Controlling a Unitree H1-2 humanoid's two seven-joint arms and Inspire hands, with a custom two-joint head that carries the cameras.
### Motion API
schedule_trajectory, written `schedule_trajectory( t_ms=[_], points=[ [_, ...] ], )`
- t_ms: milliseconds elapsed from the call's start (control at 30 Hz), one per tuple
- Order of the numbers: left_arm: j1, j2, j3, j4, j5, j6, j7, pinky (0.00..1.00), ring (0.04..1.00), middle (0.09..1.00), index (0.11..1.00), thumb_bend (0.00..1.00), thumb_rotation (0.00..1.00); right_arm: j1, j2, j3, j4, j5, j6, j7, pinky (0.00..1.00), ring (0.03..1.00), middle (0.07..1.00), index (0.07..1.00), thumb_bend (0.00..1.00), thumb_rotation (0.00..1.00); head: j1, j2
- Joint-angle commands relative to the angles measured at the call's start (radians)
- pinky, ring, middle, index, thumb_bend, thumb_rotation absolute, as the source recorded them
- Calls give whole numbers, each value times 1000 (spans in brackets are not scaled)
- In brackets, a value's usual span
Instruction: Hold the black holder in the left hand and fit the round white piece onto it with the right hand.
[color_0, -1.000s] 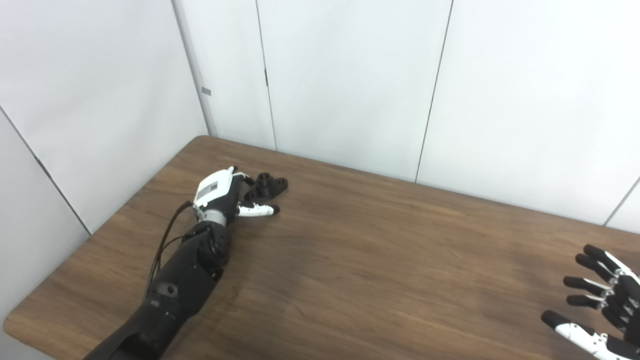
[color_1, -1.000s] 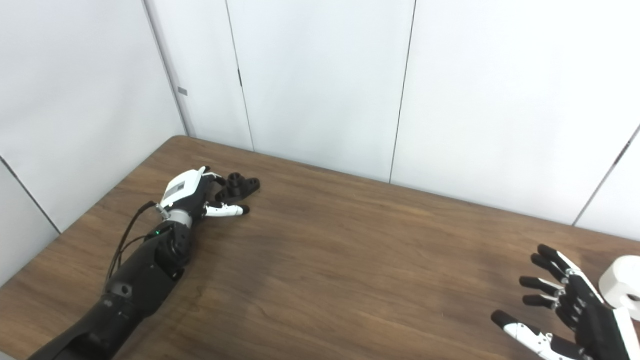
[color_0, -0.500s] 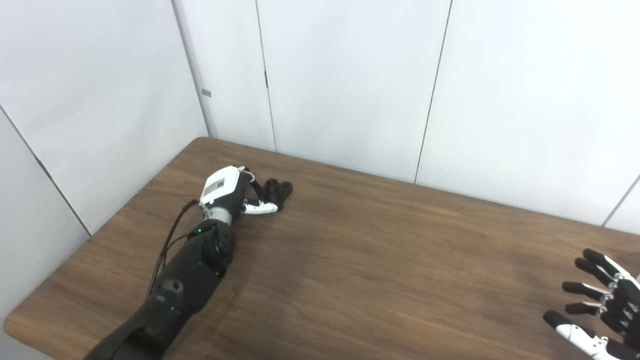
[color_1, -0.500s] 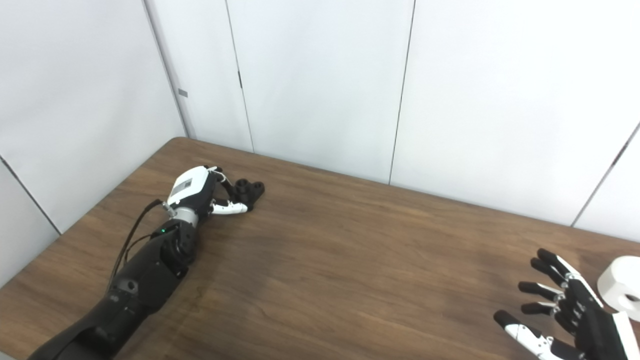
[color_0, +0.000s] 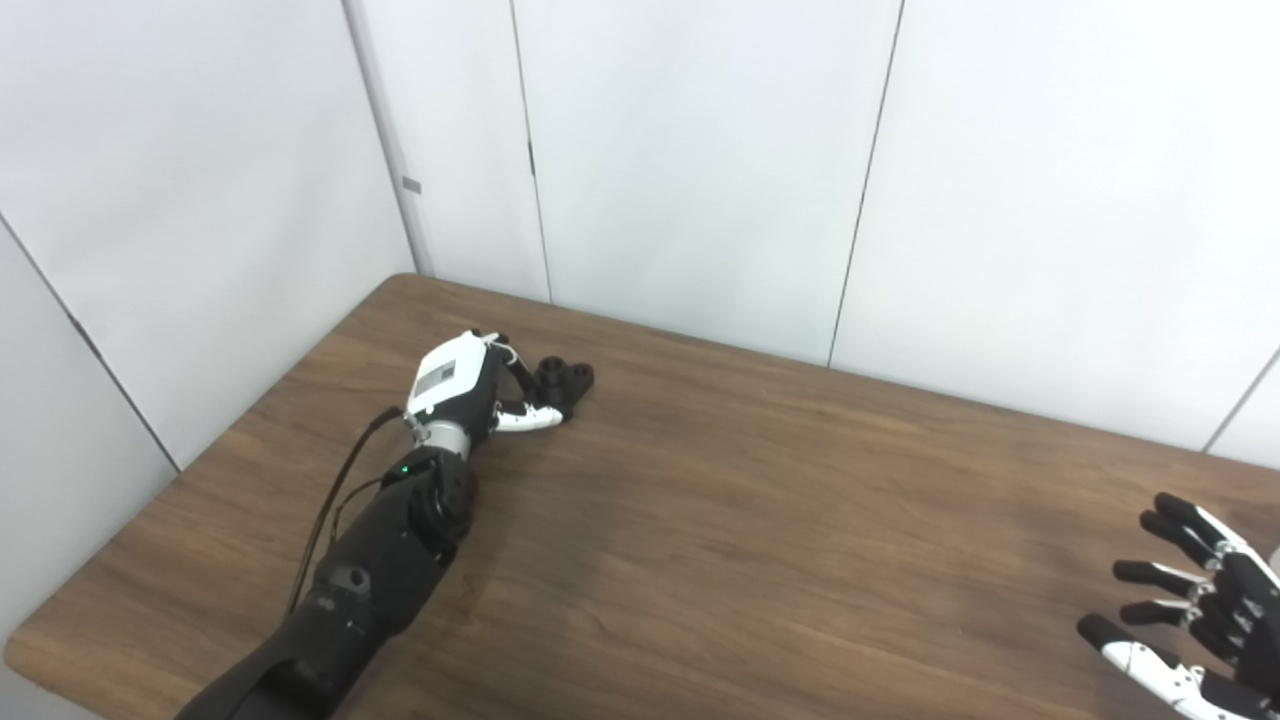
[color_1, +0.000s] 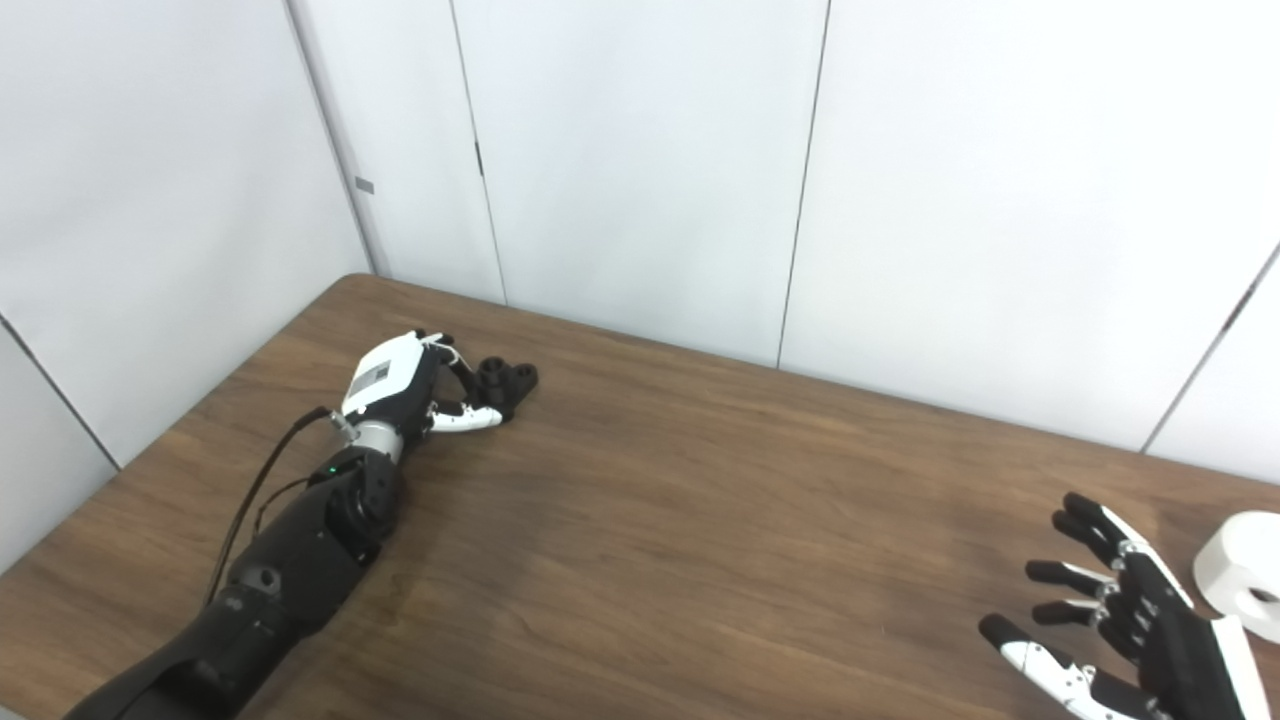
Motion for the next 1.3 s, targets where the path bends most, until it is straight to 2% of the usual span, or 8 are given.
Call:
schedule_trajectory(
  t_ms=[0, 167, 400, 500, 633, 900, 1100, 1267],
  points=[
    [15, -1, -39, -26, 8, -66, -36, 1000, 1000, 893, 485, 524, 56, -33, 4, 0, -13, 13, -44, 0, 575, 708, 866, 872, 433, 0, -4, -1],
    [51, 1, -81, -111, 8, -121, -79, 1000, 1000, 910, 484, 524, 56, -37, 11, 2, 1, -2, -47, -11, 570, 700, 859, 868, 447, 0, -31, 0],
    [87, 16, -154, -251, -16, -250, -209, 1000, 1000, 944, 485, 525, 58, -47, 15, 5, 38, -19, -87, -18, 567, 694, 847, 861, 486, 0, -91, 6],
    [93, 6, -188, -290, -11, -298, -251, 1000, 1000, 945, 484, 524, 58, -50, 21, 7, 52, -30, -105, -29, 557, 688, 834, 854, 496, 20, -113, 10],
    [95, -9, -242, -331, -20, -369, -316, 1000, 1000, 931, 483, 524, 57, -50, 25, 10, 69, -42, -137, -38, 543, 673, 829, 844, 523, 103, -145, 17],
    [74, -25, -319, -344, 0, -507, -382, 970, 1000, 920, 482, 524, 59, -51, 31, 9, 94, -45, -182, -38, 543, 671, 828, 845, 546, 217, -193, 30],
    [63, -49, -334, -330, -4, -543, -403, 982, 1000, 916, 482, 524, 59, -51, 40, 3, 97, -37, -186, -39, 540, 667, 826, 842, 564, 222, -221, 43],
    [49, -68, -344, -293, 2, -577, -416, 962, 1000, 912, 482, 524, 59, -58, 42, 1, 107, -47, -183, -44, 549, 676, 830, 842, 595, 281, -265, 63]
  ],
)
